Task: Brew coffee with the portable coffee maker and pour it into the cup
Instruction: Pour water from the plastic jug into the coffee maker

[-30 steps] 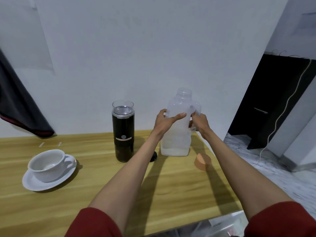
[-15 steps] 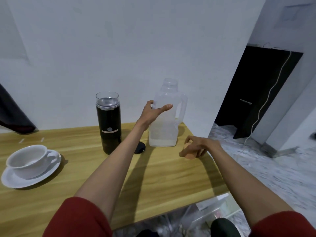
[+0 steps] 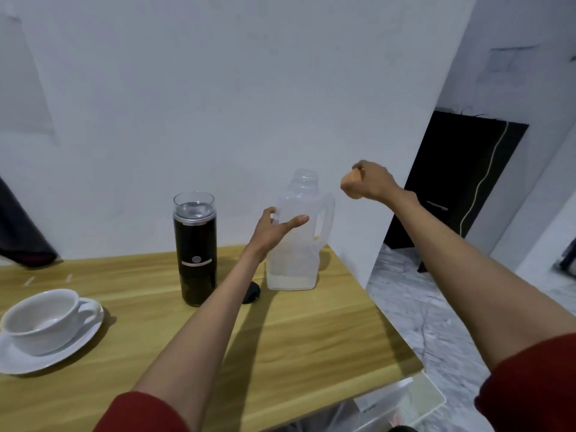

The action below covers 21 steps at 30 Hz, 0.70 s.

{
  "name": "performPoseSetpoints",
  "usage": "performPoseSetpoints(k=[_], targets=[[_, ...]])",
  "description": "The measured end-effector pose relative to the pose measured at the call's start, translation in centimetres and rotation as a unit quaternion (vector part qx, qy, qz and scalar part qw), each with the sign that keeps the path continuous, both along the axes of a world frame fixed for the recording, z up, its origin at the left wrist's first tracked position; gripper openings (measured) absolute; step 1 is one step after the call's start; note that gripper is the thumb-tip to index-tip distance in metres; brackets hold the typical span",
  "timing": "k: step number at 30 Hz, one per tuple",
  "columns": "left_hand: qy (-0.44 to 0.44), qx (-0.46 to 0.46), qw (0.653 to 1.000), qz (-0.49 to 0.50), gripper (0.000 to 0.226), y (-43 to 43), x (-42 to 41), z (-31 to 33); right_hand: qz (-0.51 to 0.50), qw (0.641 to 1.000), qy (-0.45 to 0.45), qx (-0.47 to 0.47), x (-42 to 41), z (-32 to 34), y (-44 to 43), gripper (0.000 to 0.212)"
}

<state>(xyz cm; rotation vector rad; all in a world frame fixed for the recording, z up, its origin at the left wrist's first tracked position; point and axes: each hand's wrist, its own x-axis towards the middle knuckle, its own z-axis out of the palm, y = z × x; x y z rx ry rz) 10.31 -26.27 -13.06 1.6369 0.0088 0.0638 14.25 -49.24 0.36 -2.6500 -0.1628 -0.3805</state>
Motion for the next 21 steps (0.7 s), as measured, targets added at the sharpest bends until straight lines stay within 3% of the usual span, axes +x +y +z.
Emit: performPoseSetpoints(k=[3,7,11,16,19,21], targets=[[-0.002,-0.001,1.000,0.004,0.111,0.0,0.1,0.0,0.072,0.997,-0.031,-0.006,0.0,3.3,2.9,0.065],[-0.005,0.006,1.000,0.010,0.111,0.1,0.0,0.1,0.143,0.989,0.028,-0.017,-0.2,5.1,6.7,0.059],[-0.007,0.019,1.000,0.013,0.111,0.1,0.1,0.1,0.165,0.979,0.075,-0.093,-0.4,5.9,9.0,0.055],[-0.012,0.020,1.000,0.013,0.108,0.0,0.1,0.0,0.110,0.974,0.080,-0.180,-1.0,5.5,10.6,0.059],[-0.012,0.021,1.000,0.013,0.109,0.0,0.1,-0.1,0.056,0.974,0.022,-0.218,-1.2,4.7,11.2,0.053],[-0.012,0.020,1.000,0.012,0.110,0.0,0.1,-0.2,0.027,0.968,-0.021,-0.249,-1.5,4.3,11.7,0.060]])
